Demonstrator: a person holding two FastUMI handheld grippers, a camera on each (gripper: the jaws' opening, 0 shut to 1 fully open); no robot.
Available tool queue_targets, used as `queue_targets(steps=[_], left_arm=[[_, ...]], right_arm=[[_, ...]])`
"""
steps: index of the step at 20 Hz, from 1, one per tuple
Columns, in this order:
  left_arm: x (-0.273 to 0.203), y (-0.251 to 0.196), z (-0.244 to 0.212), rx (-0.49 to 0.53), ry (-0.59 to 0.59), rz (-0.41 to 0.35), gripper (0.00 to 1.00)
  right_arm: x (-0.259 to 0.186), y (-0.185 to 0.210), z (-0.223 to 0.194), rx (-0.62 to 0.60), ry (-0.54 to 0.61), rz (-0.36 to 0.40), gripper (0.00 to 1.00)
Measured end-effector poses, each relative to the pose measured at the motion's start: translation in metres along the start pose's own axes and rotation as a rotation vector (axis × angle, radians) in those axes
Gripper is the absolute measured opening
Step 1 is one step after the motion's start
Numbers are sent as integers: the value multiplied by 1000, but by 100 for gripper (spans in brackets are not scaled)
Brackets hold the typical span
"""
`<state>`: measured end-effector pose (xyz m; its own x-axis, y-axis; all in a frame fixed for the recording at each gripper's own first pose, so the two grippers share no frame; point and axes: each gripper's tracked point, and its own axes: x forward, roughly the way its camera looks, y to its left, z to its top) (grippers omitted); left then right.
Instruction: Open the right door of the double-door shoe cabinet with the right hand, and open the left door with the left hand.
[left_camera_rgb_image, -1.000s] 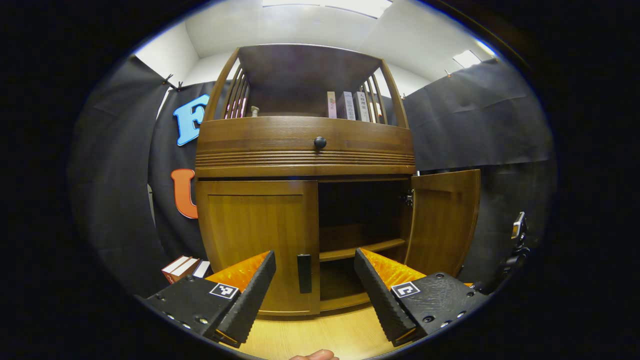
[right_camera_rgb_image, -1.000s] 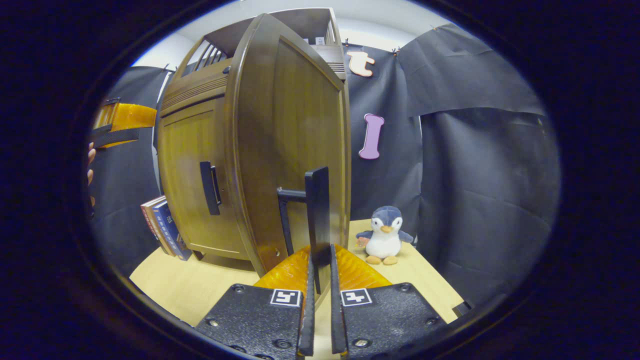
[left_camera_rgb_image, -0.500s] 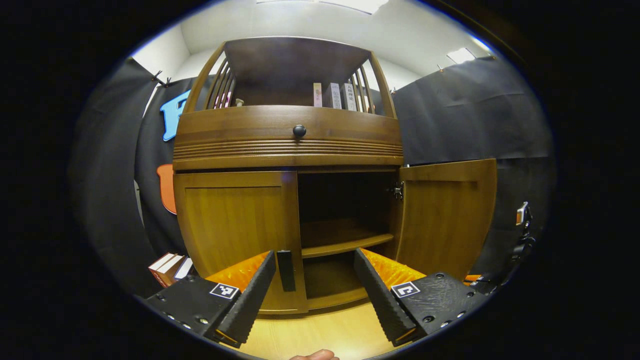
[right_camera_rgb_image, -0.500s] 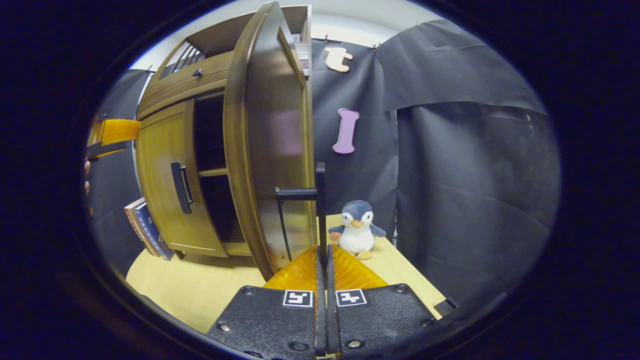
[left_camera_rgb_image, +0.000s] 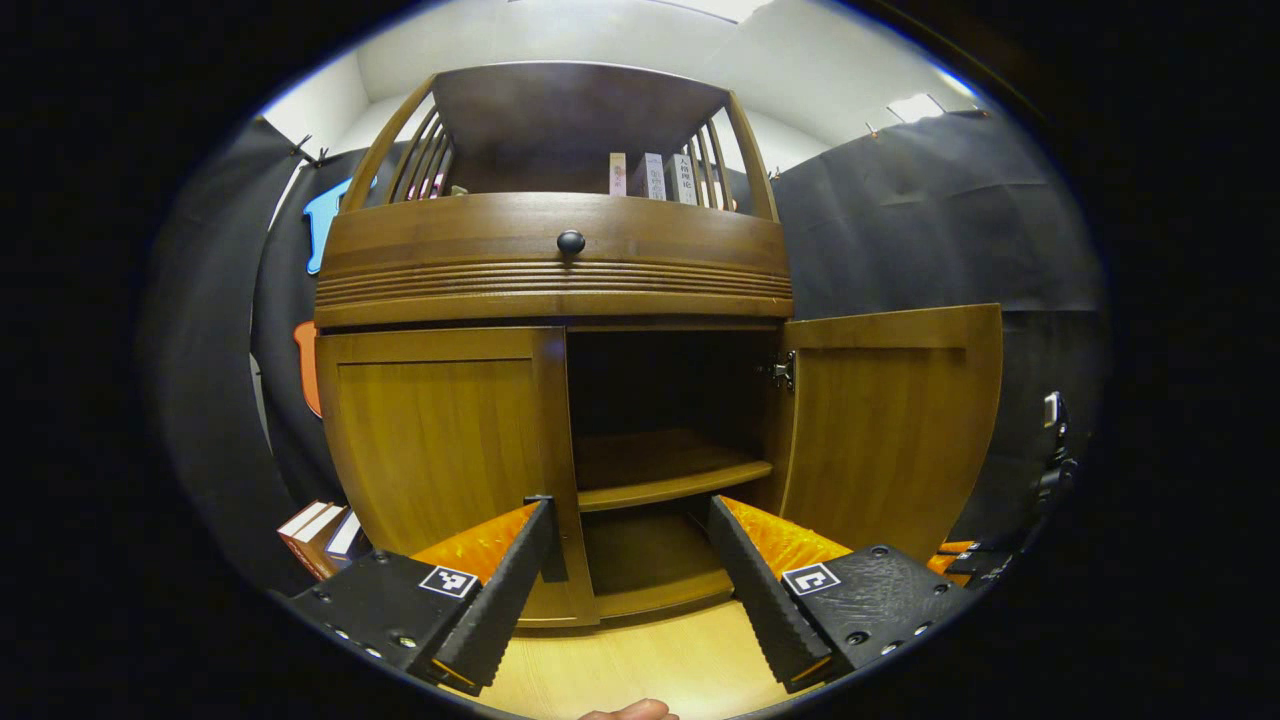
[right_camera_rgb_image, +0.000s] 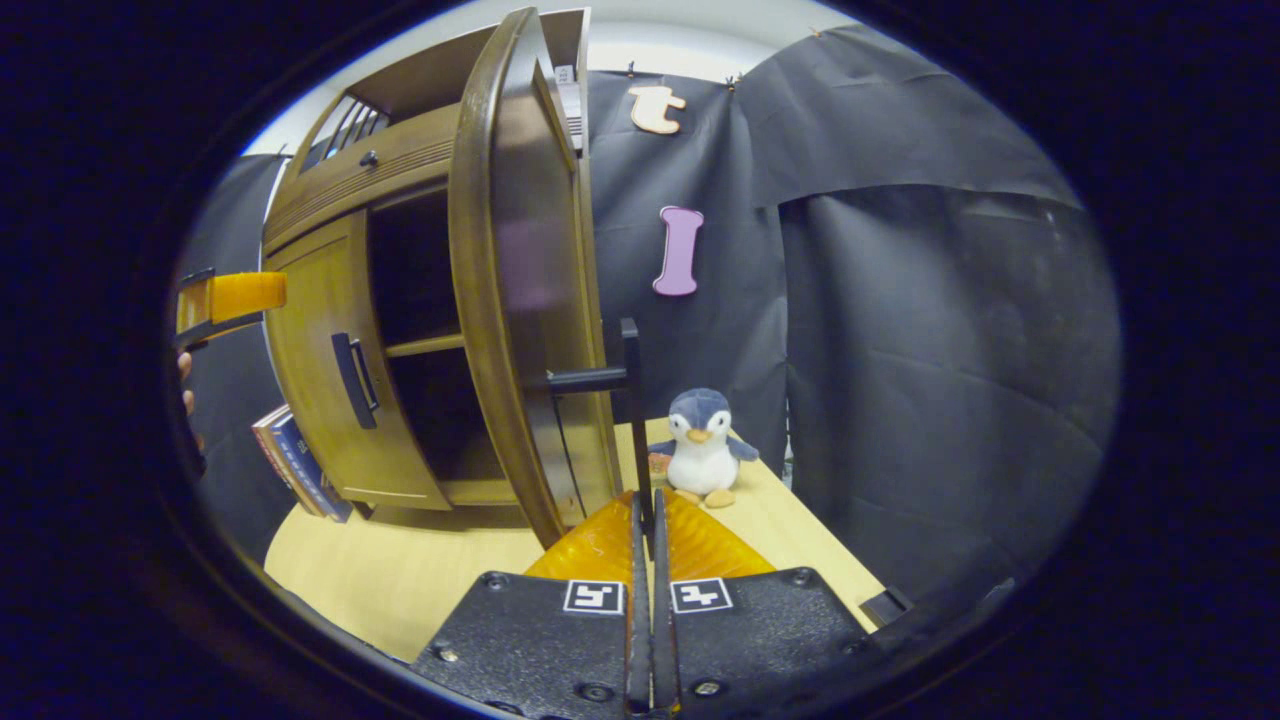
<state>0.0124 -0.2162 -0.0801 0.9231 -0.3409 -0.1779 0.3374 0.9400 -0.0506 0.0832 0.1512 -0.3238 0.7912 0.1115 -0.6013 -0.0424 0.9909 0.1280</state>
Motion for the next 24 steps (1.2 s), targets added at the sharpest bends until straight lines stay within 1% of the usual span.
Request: queue_targets(steps=[3,4,5,6,10,11,12,13,14,15,16,17,19,20,21,22,23,24], left_arm=[[10,7,-15,3,29,10,95],[13,7,-20,2,37,7,95],[16,8,-23,1,44,10,95],[19,10,-26,0,50,12,95],[31,19,-34,-7,55,31,95],[35,22,-38,-18,58,39,95],[39,26,-42,-33,64,50,95],[42,33,-46,-44,74,70,95],[44,40,-50,-49,82,89,95],[49,42,-53,-49,89,96,95],[52,47,-54,-45,92,103,95],[53,52,-55,-39,90,113,95],[58,61,-60,-23,88,126,95],[59,66,-62,-17,88,130,96],[63,70,-64,-13,85,133,95],[65,73,-66,-11,80,135,95],[68,76,-69,-10,74,137,95],[70,79,-72,-12,71,142,95]], right_arm=[[-1,-11,2,1,-2,-39,4],[-2,-15,4,0,-10,-62,0],[-2,-20,6,-1,-21,-86,0],[0,-24,9,2,-32,-98,4],[2,-18,16,24,-75,-100,4],[0,-20,18,25,-87,-104,0],[-2,-20,21,25,-101,-109,4],[-7,-21,27,21,-116,-116,4],[-11,-23,32,15,-132,-136,0],[-17,-22,38,10,-146,-147,0],[-22,-20,43,7,-156,-154,4],[-26,-20,48,8,-171,-161,4],[-34,-17,61,10,-204,-173,4],[-38,-15,67,11,-222,-179,0],[-43,-14,73,11,-241,-181,4],[-48,-11,80,11,-259,-181,5],[-51,-8,85,12,-272,-179,4],[-52,-4,88,11,-277,-177,8]])
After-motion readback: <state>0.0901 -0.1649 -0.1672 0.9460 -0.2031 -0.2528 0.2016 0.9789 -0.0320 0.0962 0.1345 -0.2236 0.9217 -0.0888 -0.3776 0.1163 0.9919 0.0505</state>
